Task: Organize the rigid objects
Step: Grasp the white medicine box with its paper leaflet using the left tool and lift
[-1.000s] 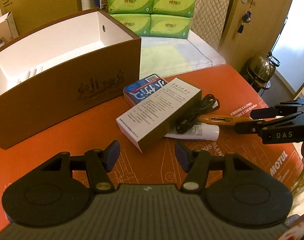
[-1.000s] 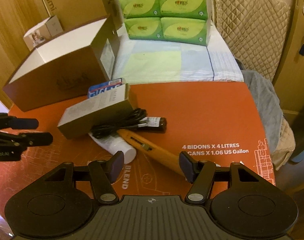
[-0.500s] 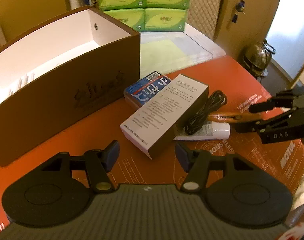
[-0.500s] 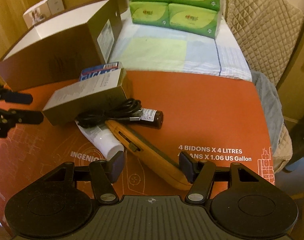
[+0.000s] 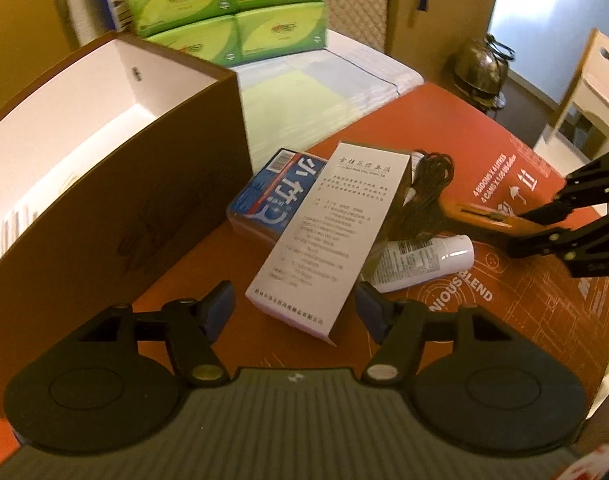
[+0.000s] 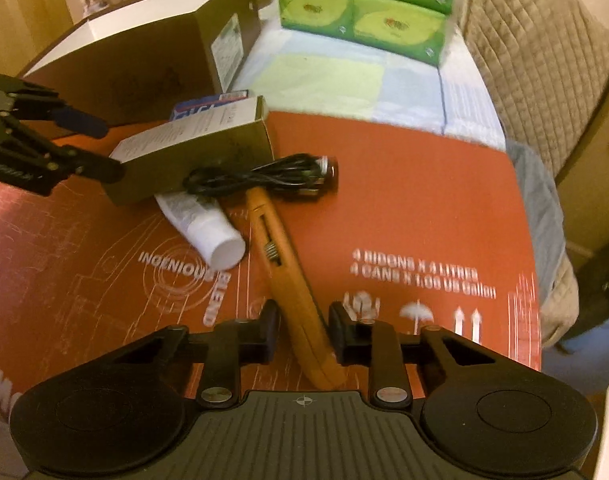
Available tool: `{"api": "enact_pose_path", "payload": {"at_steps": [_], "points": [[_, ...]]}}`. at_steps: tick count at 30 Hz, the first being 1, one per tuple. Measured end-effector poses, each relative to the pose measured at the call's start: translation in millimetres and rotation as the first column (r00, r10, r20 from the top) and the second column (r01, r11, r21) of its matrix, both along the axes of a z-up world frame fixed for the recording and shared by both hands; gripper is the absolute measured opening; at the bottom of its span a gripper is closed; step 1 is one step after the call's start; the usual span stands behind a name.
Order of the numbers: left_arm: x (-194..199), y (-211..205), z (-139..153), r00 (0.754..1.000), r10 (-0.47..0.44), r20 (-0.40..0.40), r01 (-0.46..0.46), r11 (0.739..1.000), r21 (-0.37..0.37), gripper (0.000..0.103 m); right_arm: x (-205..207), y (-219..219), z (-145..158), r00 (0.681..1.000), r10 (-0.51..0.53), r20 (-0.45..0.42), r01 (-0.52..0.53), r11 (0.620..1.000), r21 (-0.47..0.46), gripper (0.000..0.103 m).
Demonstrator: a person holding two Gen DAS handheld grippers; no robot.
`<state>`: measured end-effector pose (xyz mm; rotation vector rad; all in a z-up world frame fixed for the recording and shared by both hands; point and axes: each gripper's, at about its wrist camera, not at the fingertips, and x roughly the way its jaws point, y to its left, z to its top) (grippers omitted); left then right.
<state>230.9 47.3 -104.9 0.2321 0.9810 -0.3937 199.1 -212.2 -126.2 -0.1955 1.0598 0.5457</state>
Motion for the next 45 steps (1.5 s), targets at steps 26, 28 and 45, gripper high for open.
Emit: {"api": "enact_pose_path", "payload": {"at_steps": [26,28,45], "points": [[-51.9,20.5,-21.0,0.995,0.098,-0.022,-0.099,0.995,-0.013,0.066,-24.0,-37.5,1.6,0.980,-0.189,-0.058,0.192,0.980,0.051,0.021],[-66.6,28.5,-20.3,0.985,0.171,-0.031,-0.171,0.985,0.008,0.065,-23.0,-37.8,1.0,0.981,-0.185,-0.060,0.189,0.981,0.054,0.021],[-70.9,30.9,-20.7,0.960,0.277,-0.043,-0.273,0.959,0.077,0.066,-0.1,-20.5,-5.4,0.991,-0.129,-0.036,0.130,0.991,0.033,0.023]]}}
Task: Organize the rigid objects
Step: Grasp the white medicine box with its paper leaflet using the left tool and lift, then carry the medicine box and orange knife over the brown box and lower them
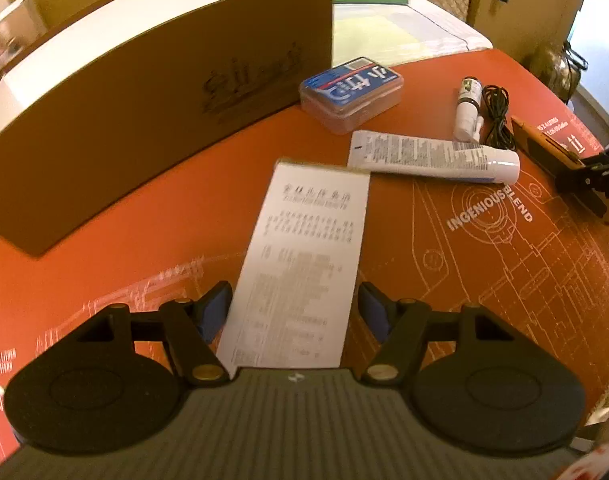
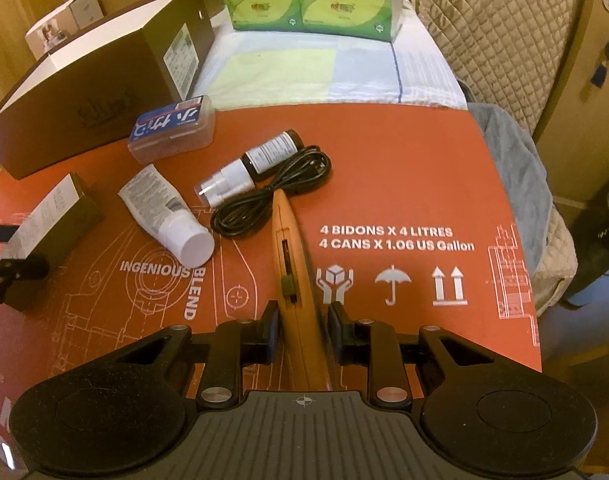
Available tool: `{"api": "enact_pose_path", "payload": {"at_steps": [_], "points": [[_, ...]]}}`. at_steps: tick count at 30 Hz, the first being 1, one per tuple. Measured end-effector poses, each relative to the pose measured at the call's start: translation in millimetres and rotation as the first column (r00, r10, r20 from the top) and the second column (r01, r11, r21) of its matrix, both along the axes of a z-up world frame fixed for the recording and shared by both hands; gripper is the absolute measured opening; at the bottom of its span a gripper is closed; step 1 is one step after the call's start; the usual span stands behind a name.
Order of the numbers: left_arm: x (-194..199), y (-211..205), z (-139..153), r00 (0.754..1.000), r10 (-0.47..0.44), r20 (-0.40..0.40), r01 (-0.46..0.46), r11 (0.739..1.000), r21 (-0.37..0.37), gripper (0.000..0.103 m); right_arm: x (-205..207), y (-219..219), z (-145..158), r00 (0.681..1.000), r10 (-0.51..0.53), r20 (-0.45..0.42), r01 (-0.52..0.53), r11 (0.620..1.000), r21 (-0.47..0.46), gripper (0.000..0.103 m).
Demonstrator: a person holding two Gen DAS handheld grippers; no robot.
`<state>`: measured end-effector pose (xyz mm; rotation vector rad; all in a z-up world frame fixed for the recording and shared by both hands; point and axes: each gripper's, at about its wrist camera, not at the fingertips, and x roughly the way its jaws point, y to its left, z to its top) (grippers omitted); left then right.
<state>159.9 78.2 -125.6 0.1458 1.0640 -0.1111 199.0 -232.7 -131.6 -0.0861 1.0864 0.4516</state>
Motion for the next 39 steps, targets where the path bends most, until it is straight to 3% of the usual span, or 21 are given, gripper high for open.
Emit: {"api": "enact_pose_path", "payload": {"at_steps": [5,9,14,25,39], "points": [[6.6,-6.1,-4.9,1.000,-0.011,0.003,0.011,0.999,0.035,0.062,0.8,4.7,-1.0,1.000,0.012,0.014,-0.012,1.000,-0.016,0.023],[1.9,-7.3,-4.4,1.000,0.016,0.011,-0.016,1.000,0.016,0.059,-3.1,10.5,-2.2,0.999,0.036,0.037,-0.034,0.998,-0.051,0.023],[-7.8,-6.4,-1.4,0.998,0.063,0.015,-0.063,0.998,-0.007,0.058,-9.1,15.9,-2.7,0.997,0.063,0.051,-0.059,0.996,-0.072,0.015],[-35.5,6.8,29.2,0.986,0.152,0.066,-0.148,0.987,-0.069,0.057,-21.2,17.2,12.9,0.998,0.040,-0.041,-0.034,0.990,0.133,0.015],[-48.5,44.8,95.7,0.944,0.261,0.202,-0.239,0.963,-0.124,0.057,-15.3,64.5,73.2,0.988,0.143,0.051,-0.151,0.949,0.275,0.015]]}}
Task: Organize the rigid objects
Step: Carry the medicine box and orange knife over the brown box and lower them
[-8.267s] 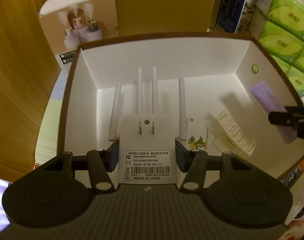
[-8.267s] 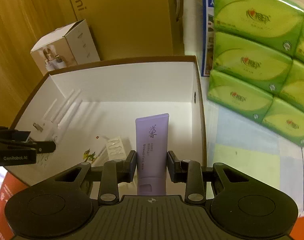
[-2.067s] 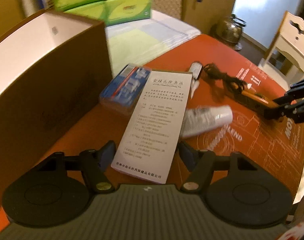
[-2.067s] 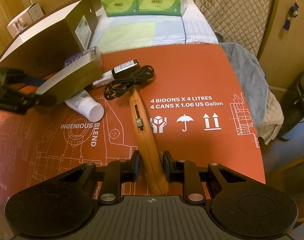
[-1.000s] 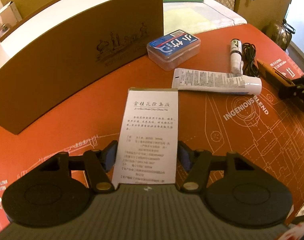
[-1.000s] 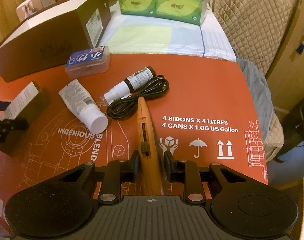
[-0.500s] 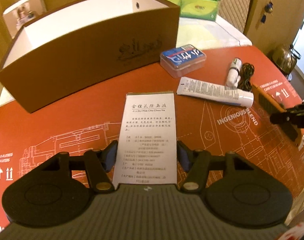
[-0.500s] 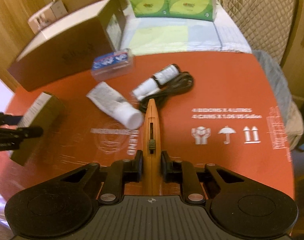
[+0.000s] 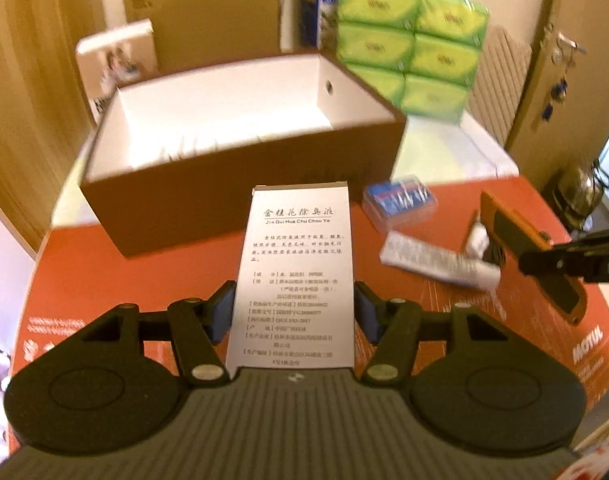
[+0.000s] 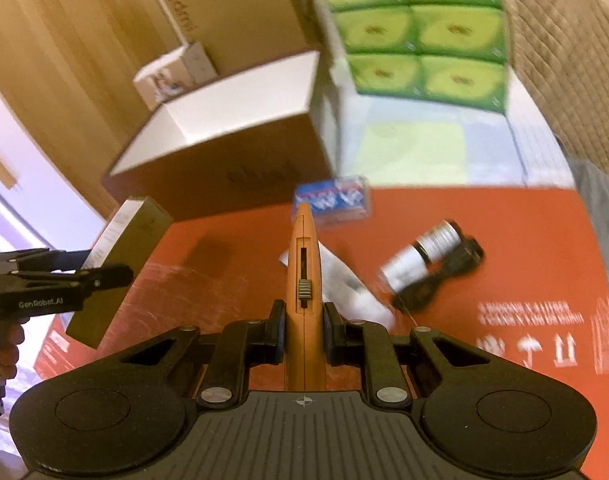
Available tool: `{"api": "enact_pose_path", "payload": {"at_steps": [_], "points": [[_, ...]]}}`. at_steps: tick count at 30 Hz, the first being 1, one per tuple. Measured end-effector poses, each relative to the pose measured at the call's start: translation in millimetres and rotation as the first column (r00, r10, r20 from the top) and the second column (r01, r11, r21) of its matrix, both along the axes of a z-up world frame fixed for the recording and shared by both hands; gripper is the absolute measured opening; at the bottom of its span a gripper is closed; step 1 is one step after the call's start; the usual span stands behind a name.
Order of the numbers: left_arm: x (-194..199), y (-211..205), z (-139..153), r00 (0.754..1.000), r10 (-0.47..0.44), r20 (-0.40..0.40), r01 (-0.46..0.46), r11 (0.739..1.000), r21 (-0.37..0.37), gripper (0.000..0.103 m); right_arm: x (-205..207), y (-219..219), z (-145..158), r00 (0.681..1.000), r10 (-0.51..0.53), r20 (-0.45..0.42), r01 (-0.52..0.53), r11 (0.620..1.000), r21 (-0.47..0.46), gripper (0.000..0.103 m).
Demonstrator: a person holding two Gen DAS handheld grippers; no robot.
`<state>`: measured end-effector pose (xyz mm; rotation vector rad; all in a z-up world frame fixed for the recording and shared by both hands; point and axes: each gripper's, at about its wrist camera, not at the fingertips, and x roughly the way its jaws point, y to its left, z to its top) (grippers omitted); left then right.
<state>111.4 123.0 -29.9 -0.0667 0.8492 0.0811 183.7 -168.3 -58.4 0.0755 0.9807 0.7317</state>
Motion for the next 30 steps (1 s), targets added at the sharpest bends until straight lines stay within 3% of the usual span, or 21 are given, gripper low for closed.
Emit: {"api": "enact_pose_path", "payload": {"at_steps": [8,15,21,30], "points": [[35.8,37.3,36.0,0.996,0.055,0.073,-0.057,0.998,0.023,0.057,38.7,50.0,33.3,0.996,0.068,0.059,-0.072,0.995,0.074,0.015],[92.5,67.0,54.9,0.992,0.053,0.115,-0.060,0.997,0.054,0.057,84.6,104.9,60.3,0.990,0.080,0.113,-0.095,0.986,0.135,0.015],[151.5,89.2,45.3,0.996,0.059,0.067,-0.062,0.997,0.048,0.057,125.8,144.0,59.1,0.992,0.060,0.114,-0.073,0.991,0.114,0.015],[225.3,112.0,3.5,0.998,0.043,-0.041,-0.042,0.998,0.041,0.057,183.9,183.0,20.2,0.998,0.021,0.060,-0.022,1.000,0.015,0.015]]}}
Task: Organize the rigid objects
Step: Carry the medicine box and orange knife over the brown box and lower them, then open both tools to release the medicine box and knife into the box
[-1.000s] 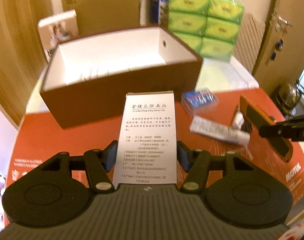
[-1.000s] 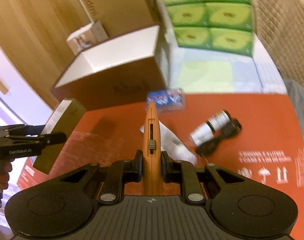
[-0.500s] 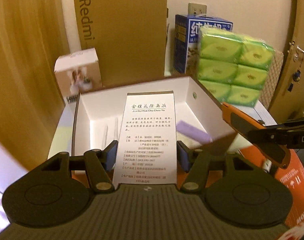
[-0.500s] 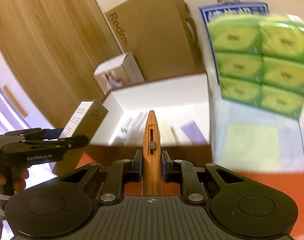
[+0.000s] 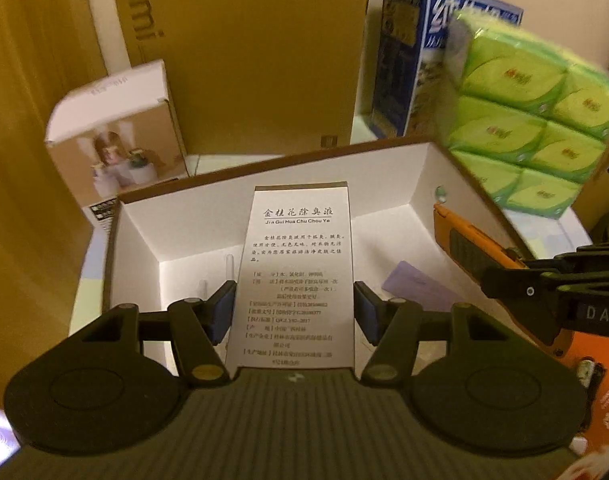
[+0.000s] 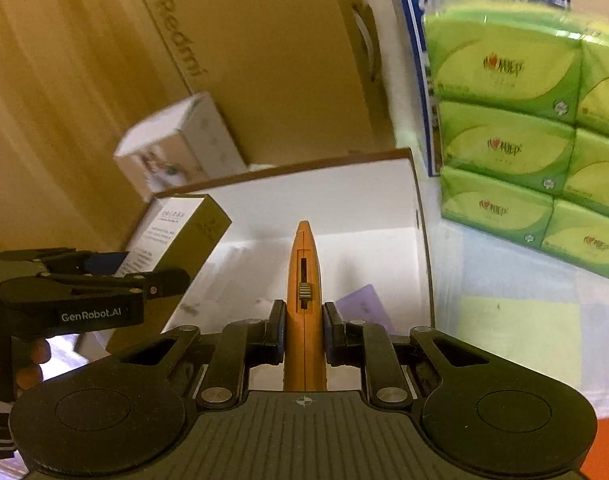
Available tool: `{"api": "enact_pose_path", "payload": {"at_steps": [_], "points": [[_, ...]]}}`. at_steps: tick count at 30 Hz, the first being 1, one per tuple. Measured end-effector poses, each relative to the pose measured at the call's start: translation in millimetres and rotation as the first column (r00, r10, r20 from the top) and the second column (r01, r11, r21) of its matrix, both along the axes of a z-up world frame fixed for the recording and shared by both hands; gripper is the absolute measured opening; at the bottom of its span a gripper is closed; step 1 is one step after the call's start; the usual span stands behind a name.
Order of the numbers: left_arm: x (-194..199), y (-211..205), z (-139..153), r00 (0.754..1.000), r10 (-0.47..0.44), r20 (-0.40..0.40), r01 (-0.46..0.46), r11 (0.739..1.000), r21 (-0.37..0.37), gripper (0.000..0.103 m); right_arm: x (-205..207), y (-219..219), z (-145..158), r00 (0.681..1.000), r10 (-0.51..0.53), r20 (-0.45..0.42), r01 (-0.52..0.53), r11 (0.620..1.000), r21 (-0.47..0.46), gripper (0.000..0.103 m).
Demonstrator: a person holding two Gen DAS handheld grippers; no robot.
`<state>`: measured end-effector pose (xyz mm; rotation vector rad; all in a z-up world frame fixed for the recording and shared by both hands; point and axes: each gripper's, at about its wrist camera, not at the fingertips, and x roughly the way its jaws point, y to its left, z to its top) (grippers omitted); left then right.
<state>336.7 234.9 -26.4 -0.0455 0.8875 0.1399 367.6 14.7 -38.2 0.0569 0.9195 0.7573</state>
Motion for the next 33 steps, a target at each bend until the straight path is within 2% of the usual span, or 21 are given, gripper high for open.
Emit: {"api": "enact_pose_path", "payload": {"at_steps": [5,13,25,30,33], "points": [[25.7,8.2,-22.0,0.998,-0.004,-0.057,0.005,1.000,0.012,0.057,25.2,13.1,-23.6,0.999,-0.011,-0.032,0.010,0.998,-0.055,0.015],[51.6,15.3,-40.6,0.996,-0.011,-0.089,0.011,1.000,0.000,0.057,54.0,31.3,-46.2,0.997,-0.017,-0.070,0.012,0.997,-0.082,0.015],[66.2,16.1,-52.4,0.994,-0.012,-0.106,0.013,1.000,0.002,0.058,66.2,41.7,-54.4,0.997,-0.014,-0.074,0.008,0.997,-0.081,0.015],[65.6,13.1,-51.3,0.995,-0.014,-0.098,0.016,1.000,0.024,0.059,62.5,44.0,-47.4,1.000,-0.003,-0.008,0.002,0.996,-0.086,0.015],[63.7,11.1,-48.6,0.995,-0.016,-0.100,0.019,0.999,0.026,0.059,59.6,42.5,-40.4,1.000,0.018,0.002,-0.018,0.996,-0.087,0.023]]}}
